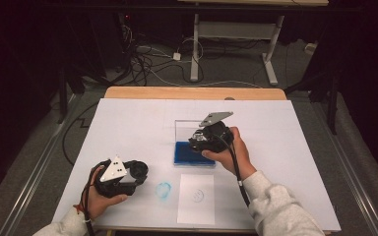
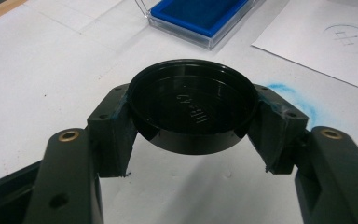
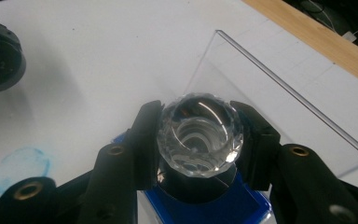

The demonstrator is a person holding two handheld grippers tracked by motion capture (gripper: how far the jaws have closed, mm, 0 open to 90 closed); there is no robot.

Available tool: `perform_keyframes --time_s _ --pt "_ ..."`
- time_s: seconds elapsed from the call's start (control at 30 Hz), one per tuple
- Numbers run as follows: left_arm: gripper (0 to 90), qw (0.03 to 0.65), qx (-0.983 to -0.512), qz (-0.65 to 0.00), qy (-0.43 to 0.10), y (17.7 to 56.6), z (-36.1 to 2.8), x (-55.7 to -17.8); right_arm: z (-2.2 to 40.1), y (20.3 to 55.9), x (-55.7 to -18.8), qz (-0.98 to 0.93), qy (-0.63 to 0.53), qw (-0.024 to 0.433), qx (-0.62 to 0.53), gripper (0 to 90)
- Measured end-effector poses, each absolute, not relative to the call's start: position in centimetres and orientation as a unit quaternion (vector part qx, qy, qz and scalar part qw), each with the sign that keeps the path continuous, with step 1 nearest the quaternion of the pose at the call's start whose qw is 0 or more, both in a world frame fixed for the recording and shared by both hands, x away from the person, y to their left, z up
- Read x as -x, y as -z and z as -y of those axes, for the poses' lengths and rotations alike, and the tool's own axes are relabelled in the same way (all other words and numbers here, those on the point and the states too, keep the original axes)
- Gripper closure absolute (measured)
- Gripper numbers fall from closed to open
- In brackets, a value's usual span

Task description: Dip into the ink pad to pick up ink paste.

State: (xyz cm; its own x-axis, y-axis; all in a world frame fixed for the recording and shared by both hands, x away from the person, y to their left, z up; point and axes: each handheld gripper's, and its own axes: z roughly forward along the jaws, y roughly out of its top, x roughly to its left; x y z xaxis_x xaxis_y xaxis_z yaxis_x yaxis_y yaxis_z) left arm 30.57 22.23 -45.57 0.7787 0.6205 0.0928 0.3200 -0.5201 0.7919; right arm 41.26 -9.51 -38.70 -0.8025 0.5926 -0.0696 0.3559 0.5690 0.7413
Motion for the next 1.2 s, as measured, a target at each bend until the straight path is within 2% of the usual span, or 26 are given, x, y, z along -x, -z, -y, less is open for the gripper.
perform_keyframes --time_s 0.53,1.2 --pt "36.8 0.390 -0.862 -0.264 -0.186 45.5 -22.4 -30.7 5.8 41.9 -42.8 -0.898 -0.324 0.129 -0.270 56.8" --pt "36.7 0.388 -0.865 -0.262 -0.181 45.6 -22.3 -30.8 5.5 42.5 -43.2 -0.899 -0.321 0.108 -0.279 56.7"
